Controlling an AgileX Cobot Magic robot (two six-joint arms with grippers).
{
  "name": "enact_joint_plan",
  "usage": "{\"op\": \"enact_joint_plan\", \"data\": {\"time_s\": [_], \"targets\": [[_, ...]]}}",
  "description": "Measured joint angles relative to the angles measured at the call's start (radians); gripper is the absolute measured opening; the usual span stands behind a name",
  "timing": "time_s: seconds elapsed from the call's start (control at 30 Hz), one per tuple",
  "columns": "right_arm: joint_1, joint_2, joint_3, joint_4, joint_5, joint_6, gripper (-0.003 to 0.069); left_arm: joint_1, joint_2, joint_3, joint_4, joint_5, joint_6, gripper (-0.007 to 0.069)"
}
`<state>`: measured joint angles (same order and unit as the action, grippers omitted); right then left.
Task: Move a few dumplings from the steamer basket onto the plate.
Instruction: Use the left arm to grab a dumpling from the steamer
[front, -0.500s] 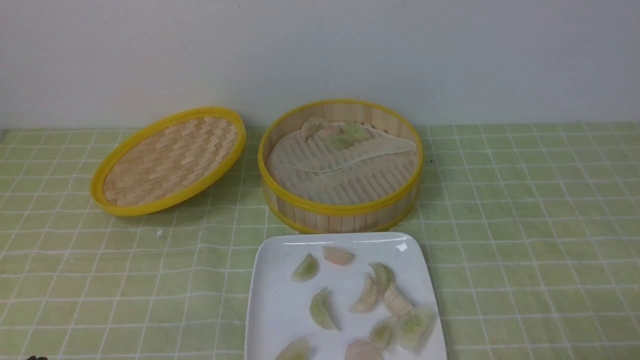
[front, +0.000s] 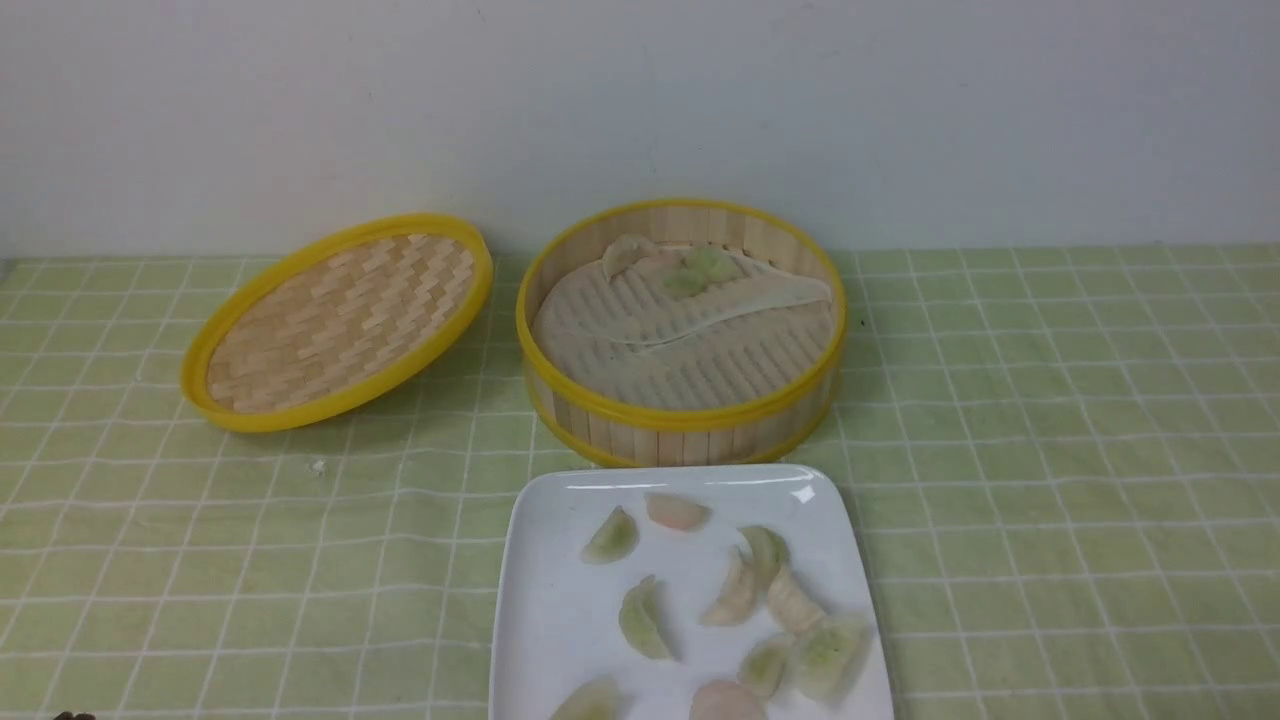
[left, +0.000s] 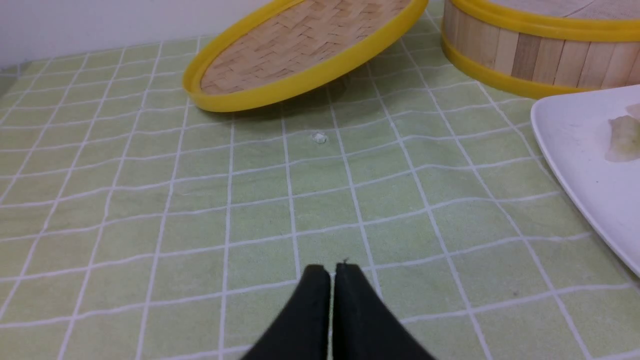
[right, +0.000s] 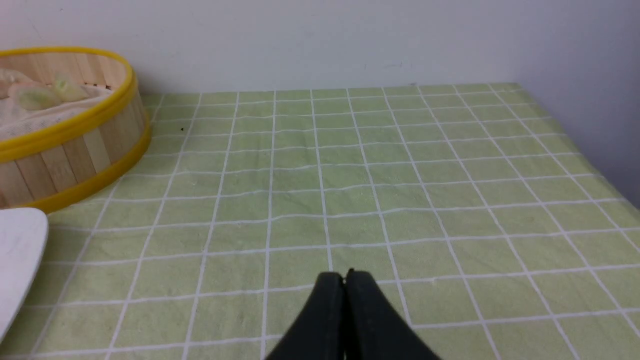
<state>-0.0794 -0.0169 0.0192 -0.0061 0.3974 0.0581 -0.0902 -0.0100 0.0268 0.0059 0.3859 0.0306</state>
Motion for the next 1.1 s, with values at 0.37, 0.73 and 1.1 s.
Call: {"op": "enact_joint_plan", "data": {"time_s": [0.37, 0.73, 1.1], "targets": [[0.000, 0.000, 0.000, 0.000, 0.000, 0.000, -0.0015, 0.000, 0.000, 0.000, 0.000, 0.000, 0.000, -0.0006], [0.000, 0.000, 0.000, 0.000, 0.000, 0.000, -0.0015, 0.000, 0.000, 0.003, -0.067, -0.133, -0.071, -0.0006], [0.000, 0.000, 0.000, 0.000, 0.000, 0.000, -0.0015, 0.000, 0.000, 0.003, -0.378, -0.439, -0.216, -0.0006]]}}
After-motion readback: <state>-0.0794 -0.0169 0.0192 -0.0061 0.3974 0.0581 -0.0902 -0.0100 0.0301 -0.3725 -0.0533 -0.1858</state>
